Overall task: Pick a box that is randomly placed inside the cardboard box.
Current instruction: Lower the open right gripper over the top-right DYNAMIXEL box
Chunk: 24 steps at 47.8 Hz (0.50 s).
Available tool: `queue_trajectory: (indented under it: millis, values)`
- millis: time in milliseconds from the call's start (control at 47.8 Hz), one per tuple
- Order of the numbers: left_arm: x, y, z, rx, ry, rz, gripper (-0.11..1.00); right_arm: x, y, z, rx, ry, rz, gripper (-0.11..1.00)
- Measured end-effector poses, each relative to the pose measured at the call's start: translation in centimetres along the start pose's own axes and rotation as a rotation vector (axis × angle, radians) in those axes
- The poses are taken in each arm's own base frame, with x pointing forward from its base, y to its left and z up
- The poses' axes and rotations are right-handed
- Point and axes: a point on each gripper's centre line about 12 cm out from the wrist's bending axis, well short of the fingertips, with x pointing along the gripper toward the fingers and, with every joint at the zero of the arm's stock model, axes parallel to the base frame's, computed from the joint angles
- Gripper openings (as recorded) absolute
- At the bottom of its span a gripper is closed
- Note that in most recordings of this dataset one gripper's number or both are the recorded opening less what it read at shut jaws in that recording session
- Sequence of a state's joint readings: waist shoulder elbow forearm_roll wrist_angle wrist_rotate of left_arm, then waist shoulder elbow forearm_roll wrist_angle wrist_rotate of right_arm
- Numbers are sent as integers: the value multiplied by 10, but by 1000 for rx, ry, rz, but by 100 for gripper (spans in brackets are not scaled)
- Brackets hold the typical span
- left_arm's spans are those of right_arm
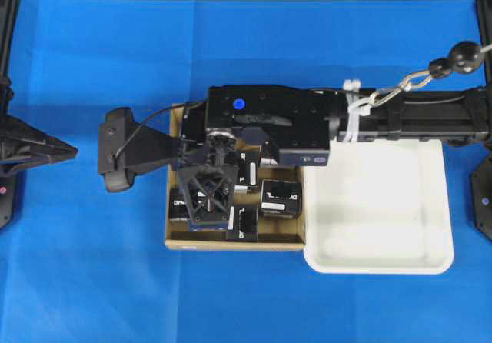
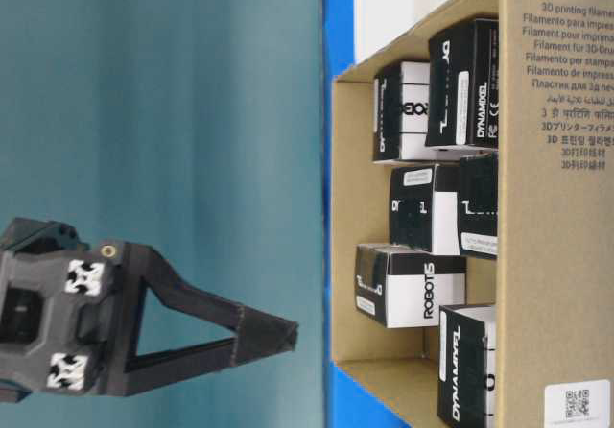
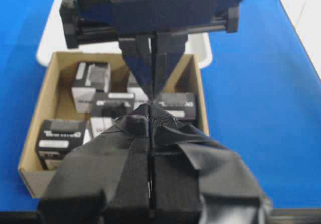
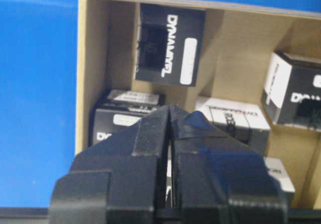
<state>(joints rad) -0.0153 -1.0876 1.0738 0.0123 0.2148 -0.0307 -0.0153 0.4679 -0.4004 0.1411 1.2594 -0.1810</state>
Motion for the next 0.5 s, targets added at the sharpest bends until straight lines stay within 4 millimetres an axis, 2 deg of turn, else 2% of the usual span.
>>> queue_trajectory:
  millis: [125,167,397,460,502]
  values:
    - [0,0,0,-2,2,2,-7,5,-1,0,-43,6,1,22]
    - [0,0,0,-2,3,0,-7,7,0,0,-53,7,3,29]
    - [0,0,0,-3,2,0,-7,18,-3,0,-4,17,7,92]
    - [0,0,0,-2,0,0,-7,24,-5,0,23,11,4,99]
    - [0,0,0,-2,2,0,-7,28,-6,1,33,4,3,100]
